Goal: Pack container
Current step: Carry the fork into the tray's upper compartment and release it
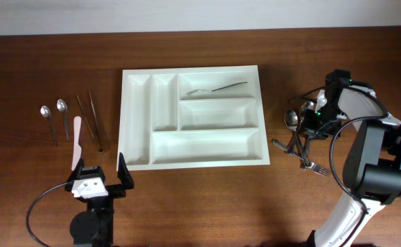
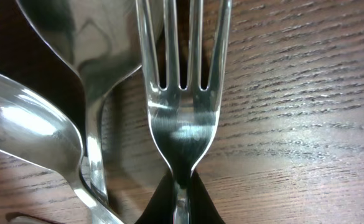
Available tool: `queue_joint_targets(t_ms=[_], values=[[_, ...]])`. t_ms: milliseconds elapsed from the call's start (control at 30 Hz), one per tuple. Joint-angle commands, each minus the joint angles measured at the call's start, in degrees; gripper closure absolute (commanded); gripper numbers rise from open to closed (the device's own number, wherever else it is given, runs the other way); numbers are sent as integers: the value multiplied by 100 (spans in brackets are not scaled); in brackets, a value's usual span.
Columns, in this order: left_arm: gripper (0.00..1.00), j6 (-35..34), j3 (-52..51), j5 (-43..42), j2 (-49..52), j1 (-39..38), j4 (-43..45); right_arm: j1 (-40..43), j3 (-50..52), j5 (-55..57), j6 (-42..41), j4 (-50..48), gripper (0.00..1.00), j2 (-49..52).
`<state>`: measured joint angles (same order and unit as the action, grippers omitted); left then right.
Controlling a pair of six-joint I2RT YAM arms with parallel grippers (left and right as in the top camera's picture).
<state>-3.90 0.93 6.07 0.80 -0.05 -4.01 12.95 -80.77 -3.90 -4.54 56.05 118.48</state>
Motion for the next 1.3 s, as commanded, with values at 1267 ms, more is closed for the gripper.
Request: queue_joint_targets(t_ms=[1267], values=[[1,52,-42,42,-46,-28,9,-2468,-2229,-564,3182,-223,96,-920]])
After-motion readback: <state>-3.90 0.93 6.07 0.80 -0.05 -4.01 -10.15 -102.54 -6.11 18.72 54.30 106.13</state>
